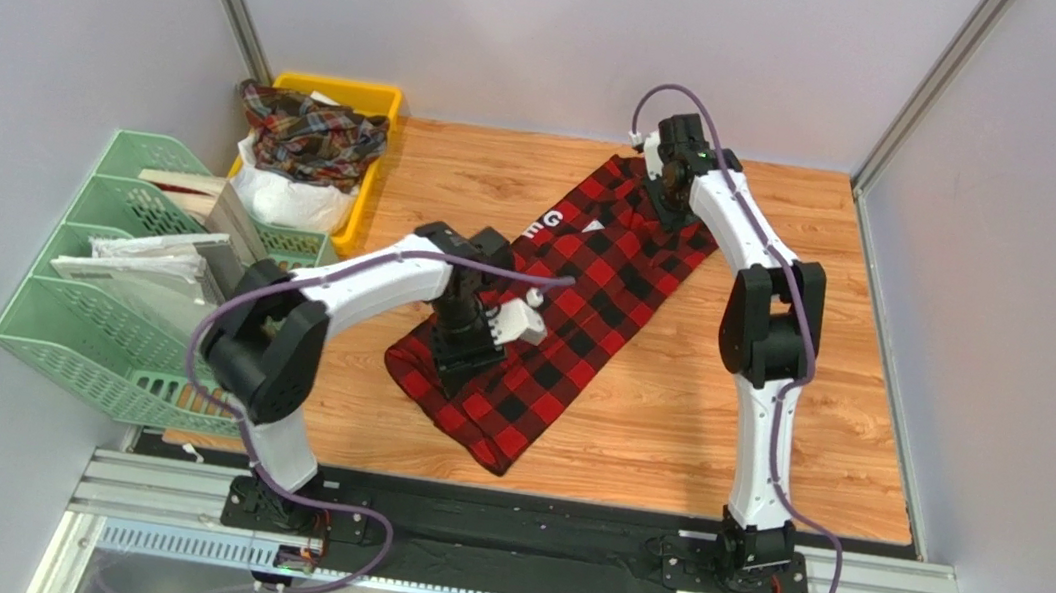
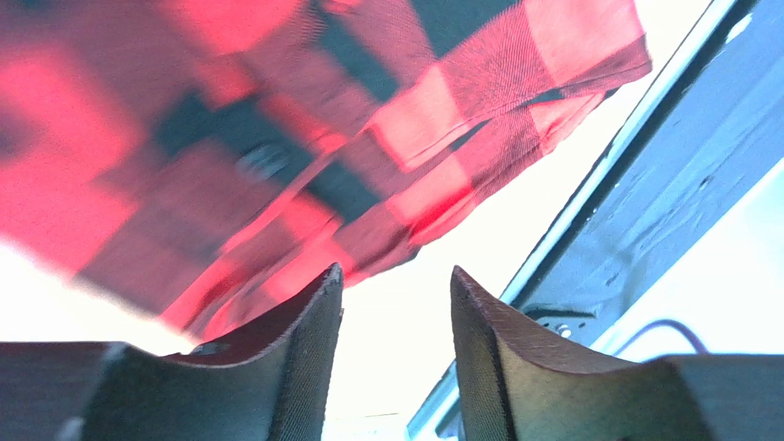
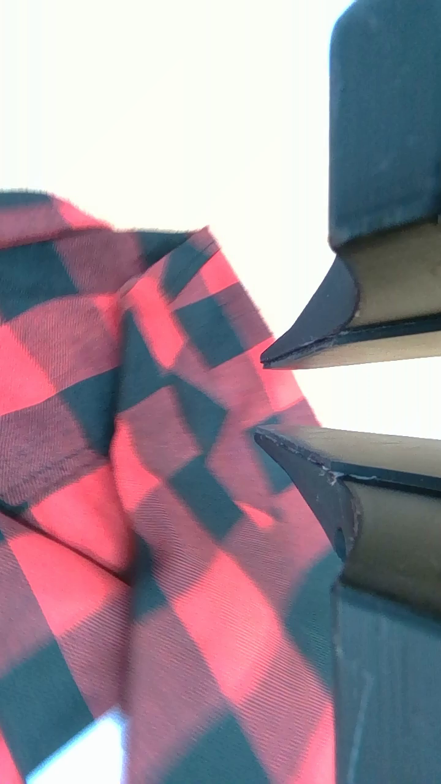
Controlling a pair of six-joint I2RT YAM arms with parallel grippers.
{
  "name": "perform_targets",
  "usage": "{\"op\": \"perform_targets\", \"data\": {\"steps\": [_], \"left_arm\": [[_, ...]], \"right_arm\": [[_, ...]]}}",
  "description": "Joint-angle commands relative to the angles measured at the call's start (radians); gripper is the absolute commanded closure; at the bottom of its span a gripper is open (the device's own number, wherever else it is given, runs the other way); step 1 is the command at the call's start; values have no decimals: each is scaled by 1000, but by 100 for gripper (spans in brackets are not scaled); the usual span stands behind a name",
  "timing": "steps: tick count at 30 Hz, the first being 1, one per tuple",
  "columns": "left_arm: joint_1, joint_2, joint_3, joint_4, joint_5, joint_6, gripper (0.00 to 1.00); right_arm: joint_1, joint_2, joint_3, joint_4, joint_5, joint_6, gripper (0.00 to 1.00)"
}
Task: Fold and stack the long sleeve shirts
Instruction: Fold the shirt
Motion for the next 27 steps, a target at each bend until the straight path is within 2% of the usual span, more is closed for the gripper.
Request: {"op": "perform_targets", "data": {"steps": [1,7,13,20,24,27], "left_arm": [[71,-170,126,8,9,-26,46],[82,-14,183,84,-112,97,46],[85,114,179,193,-163,95,45],[74,169,127,166,-144,60,50],[-20,163,65,157,-115,2,53],[-94,203,94,131,-69,-79,55]], "right_arm": [[-4,-256,-93,3,-72,-26,66],[30,-375,-336,-75,-317,101,67],[76,-302,-431,-27,-370,221,68],[76,-113,-324,-43,-301,204,71],[77,6,-212,-91,-265,168,71],[79,71,-85,-112,-245,138,70]]}}
